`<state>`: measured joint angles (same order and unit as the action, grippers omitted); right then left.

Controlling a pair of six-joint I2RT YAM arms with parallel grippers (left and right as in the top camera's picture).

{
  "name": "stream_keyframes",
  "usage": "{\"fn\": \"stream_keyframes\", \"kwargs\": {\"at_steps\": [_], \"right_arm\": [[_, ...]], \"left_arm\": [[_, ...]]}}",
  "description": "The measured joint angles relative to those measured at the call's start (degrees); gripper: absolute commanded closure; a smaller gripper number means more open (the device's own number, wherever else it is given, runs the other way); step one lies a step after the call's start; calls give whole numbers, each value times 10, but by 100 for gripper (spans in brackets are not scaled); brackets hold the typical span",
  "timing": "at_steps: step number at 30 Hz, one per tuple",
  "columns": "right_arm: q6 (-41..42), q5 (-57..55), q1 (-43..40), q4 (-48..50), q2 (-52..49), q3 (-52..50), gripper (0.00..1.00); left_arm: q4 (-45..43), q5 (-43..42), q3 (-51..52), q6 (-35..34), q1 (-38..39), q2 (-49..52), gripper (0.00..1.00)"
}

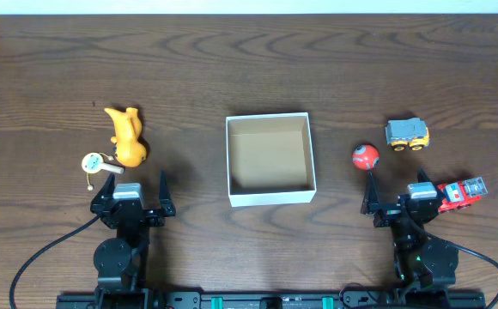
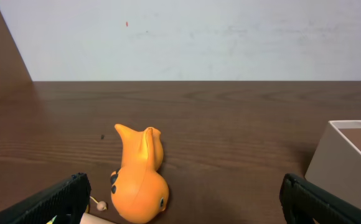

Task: Pack container

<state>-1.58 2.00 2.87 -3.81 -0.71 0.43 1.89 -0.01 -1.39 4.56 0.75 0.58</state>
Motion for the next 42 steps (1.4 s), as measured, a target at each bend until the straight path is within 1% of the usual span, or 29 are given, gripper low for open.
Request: {"fn": "stream_keyframes", "kwargs": {"at_steps": [14,18,20,23,24,25,28,30,33,36,38,40,42], "right_arm": [[10,3,0,0,-3,0,1],[26,4,0,-14,-24,4,1],[31,4,0,-43,-42,19,1],[42,-9,0,-127,-85,76,1],[45,-19,0,-153,-99,99,1],[51,-35,0,-186,-121,137,1],[64,-69,-1,-244,-171,230,1],[90,-91,-12,-300,-219,313,1],[133,-112,-38,-369,-276,387,1],[178,-126,-87,-458,-363,473,1],[190,-122,-115,-506,-412,516,1],[198,-104,-143,-541,-460,560,1],[205,-74,-163,-549,-503,598,1]], "left_arm": [[-1,0,0,-2,0,0,2],[3,0,-1,-30,0,0,2],[18,0,-8,-47,0,1,2],[65,1,-26,-68,0,5,2],[93,1,-36,-74,0,10,2],[120,1,-48,-78,0,18,2],[186,1,-95,-85,0,49,2],[218,1,-137,-89,0,78,2],[238,1,-180,-91,0,117,2],[240,1,-208,-97,0,163,2],[241,1,-217,-104,0,183,2],[242,1,-222,-108,0,198,2],[241,1,-224,-112,0,210,2]]}}
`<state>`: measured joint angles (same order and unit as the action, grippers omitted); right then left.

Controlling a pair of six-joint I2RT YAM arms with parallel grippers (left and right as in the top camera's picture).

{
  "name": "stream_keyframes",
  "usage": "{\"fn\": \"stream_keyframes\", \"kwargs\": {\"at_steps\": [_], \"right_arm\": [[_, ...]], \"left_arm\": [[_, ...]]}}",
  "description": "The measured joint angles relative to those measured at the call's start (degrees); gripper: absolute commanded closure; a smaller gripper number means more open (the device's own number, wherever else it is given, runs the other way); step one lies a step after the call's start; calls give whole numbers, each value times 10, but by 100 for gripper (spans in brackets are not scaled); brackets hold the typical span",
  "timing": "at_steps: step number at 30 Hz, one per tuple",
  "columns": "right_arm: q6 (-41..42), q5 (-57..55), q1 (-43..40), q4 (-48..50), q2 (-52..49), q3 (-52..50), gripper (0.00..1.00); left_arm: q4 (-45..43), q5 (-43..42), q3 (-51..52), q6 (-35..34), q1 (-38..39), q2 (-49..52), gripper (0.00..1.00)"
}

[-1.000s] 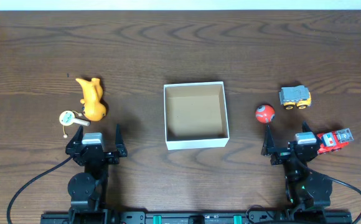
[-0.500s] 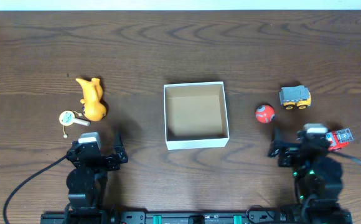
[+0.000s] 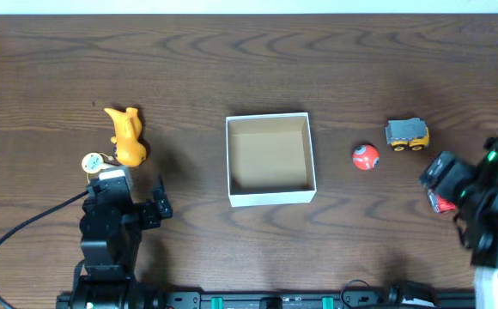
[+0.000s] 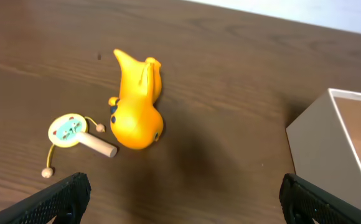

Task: Pack container
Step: 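Move the right gripper over the red fire truck toy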

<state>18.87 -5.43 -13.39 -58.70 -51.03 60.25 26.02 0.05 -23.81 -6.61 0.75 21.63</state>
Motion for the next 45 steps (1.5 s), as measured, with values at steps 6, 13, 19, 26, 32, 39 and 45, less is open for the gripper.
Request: {"fn": "stream_keyframes", "kwargs": {"at_steps": [6,13,19,26,32,39,45], "right_arm": [[57,43,-27,-34,-60,54,1],[147,22,-134,-68,-151,56,1],[143,27,-203,-56,-257,56,1],[129,40,-212,-32,-355,56,1],[127,46,-212,-2,-381,56,1],[125,46,-198,68,-381,18,1],[125,48,-181,116,-381,-38,1]], "left_arm": [[2,-14,0,-9,0,20,2],[4,-18,0,-9,0,21,2],[4,-21,0,-9,0,21,2],[4,-23,0,-9,0,21,2],[4,-25,0,-9,0,21,2],[4,-26,0,-9,0,21,2],[4,-26,0,-9,0,21,2]]}}
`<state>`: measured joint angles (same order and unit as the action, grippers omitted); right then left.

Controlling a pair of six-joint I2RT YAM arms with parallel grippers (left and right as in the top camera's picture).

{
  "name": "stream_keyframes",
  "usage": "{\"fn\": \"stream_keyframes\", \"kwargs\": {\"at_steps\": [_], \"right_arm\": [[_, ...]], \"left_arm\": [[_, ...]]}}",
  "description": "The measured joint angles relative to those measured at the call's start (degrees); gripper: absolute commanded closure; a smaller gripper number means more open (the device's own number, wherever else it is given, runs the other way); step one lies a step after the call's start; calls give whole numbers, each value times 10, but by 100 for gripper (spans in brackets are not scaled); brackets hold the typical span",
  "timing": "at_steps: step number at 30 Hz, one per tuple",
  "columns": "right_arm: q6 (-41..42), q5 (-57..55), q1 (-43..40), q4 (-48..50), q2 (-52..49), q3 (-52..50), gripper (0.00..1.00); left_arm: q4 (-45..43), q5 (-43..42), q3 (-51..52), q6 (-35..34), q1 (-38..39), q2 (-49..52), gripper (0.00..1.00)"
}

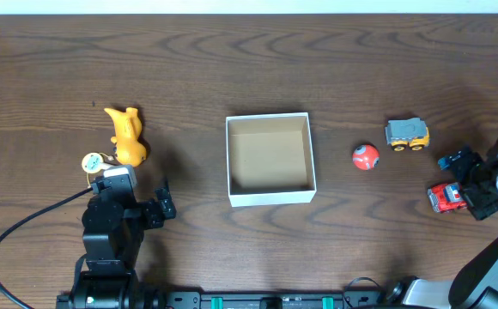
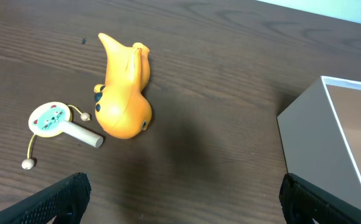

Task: Pack container
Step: 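Move the right gripper over the red fire truck toy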

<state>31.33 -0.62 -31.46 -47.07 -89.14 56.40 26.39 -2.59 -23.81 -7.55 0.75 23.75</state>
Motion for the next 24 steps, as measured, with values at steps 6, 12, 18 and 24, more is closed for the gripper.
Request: {"fn": "stream_keyframes", "kwargs": {"at_steps": [6,12,18,24], "right_arm": [[0,2,4,32,0,-22,2],[-2,2,4,58,0,-53,4],[-2,2,4,61,0,-60,8],[-2,2,4,56,0,-60,12]], "left_arm": [[0,0,0,0,0,0,2],[0,0,0,0,0,0,2],[0,0,0,0,0,0,2],[0,0,0,0,0,0,2]]}}
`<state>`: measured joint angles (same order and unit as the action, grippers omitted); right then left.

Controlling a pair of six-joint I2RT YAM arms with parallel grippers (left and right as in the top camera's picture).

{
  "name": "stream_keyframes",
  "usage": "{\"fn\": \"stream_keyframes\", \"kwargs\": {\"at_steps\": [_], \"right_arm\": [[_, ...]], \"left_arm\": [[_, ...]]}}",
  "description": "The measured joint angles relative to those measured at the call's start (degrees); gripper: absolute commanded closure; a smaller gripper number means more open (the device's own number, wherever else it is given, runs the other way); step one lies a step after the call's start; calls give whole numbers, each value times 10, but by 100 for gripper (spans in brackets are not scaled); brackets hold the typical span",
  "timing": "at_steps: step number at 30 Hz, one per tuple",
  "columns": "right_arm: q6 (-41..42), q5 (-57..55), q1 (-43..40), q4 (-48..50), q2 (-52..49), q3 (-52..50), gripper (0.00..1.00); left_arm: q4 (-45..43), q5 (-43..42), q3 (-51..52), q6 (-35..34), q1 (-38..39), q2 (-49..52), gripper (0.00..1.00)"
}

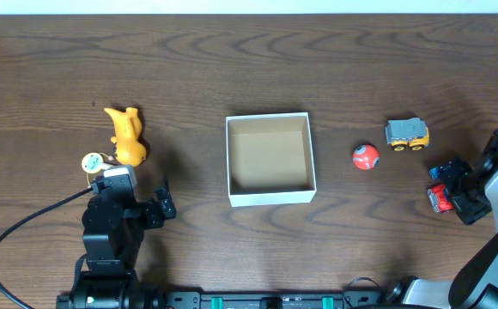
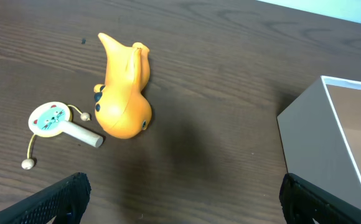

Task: Pack container
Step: 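Move the right gripper over the red fire truck toy, then lower the right gripper and grasp the red fire truck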

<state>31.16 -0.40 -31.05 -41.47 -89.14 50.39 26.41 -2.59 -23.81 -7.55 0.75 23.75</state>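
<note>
An open white box (image 1: 270, 159) stands at the table's centre, its wall also at the right of the left wrist view (image 2: 317, 149). Left of it lie an orange duck toy (image 1: 127, 137) (image 2: 123, 93) and a small rattle drum (image 1: 93, 163) (image 2: 59, 122). To the right are a red ball (image 1: 365, 157), a grey-and-yellow truck (image 1: 406, 134) and a red fire truck (image 1: 440, 199). My left gripper (image 1: 142, 193) (image 2: 183, 199) hangs open above bare wood, nearer than the duck. My right gripper (image 1: 457, 190) stands open over the fire truck, hiding most of it.
The table's front edge carries the arm bases and a cable (image 1: 17, 257) at the lower left. Bare wood lies behind the box and between the box and the toys on each side.
My right gripper has shifted a little to the left, closer over the red fire truck. The left arm and all the toys are as before.
Both arms first sat low at the front edge, grippers open. Then the left wrist was raised, looking down on the duck and rattle, and the right arm was out at the far right. Later the right gripper stood open beside the fire truck, and now straddles it.
</note>
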Motion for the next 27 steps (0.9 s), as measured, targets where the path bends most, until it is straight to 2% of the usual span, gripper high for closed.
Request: {"fn": "stream_keyframes", "kwargs": {"at_steps": [11,18,27], "right_arm": [[0,0,0,-7,0,0,23],[-2,0,0,-10,0,0,36],[-2,0,0,-11,2,0,44]], "left_arm": [[0,0,0,0,0,0,2],[0,0,0,0,0,0,2],[0,0,0,0,0,0,2]]}}
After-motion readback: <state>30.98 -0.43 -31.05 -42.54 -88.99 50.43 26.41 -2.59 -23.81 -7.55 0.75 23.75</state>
